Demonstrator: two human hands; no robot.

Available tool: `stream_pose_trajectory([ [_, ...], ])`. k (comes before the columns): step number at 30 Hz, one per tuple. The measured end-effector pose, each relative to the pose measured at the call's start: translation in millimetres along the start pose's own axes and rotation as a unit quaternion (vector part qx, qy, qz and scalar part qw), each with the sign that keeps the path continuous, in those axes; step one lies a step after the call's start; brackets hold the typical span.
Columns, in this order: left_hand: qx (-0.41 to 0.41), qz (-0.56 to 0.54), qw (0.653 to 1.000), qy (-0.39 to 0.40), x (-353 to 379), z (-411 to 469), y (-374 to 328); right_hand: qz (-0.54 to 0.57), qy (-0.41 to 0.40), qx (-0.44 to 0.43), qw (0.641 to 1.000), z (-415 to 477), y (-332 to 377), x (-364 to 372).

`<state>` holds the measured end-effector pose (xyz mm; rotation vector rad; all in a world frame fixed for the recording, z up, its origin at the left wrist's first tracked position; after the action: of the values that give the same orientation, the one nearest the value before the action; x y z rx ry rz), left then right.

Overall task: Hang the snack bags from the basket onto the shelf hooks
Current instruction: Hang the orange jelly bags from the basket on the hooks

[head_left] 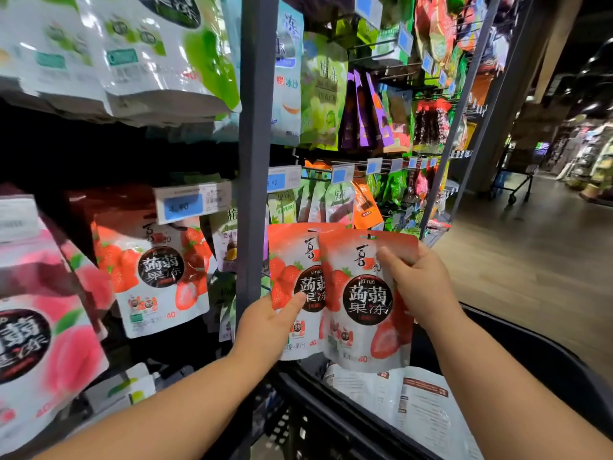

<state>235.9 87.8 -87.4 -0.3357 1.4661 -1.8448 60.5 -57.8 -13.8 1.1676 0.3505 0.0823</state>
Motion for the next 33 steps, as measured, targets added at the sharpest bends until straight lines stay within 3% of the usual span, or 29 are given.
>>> stream_pose_trajectory([
  [3,-0.014,-0.046,0.999,-0.023,-15.8,-8.0,-8.5,-0.019,-0.002,-0.005,1.000,-5.0,13.8,16.6],
  [20,-0.072,-0.007,0.996,-0.057,-103.6,-60.1,-28.0,-0.110,0.112,-0.002,0.988,-51.6,76.0,115.9],
  [25,-0.071,-0.104,0.987,-0.097,-111.0,-77.6,-21.8,-0.156,0.112,-0.006,0.981,-65.8,80.4,141.2],
  [29,-0.091,-0.207,0.966,-0.127,-120.6,-80.9,-13.2,-0.127,0.128,0.002,0.984,-74.9,81.1,158.6],
  [33,-0.090,-0.145,0.970,-0.171,-137.2,-77.9,4.8,-0.079,0.153,0.006,0.985,-80.1,80.7,173.4],
])
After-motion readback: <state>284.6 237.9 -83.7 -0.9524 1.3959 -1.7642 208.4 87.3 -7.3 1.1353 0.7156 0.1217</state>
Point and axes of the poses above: each hand's wrist, its own z-axis towards the middle knuckle, its own x-axis out of the palm, y = z × x, the point moved 3 cm from there along z, towards the middle knuckle, and after that the axes turned 8 degrees about x, right-handed, at the moved point
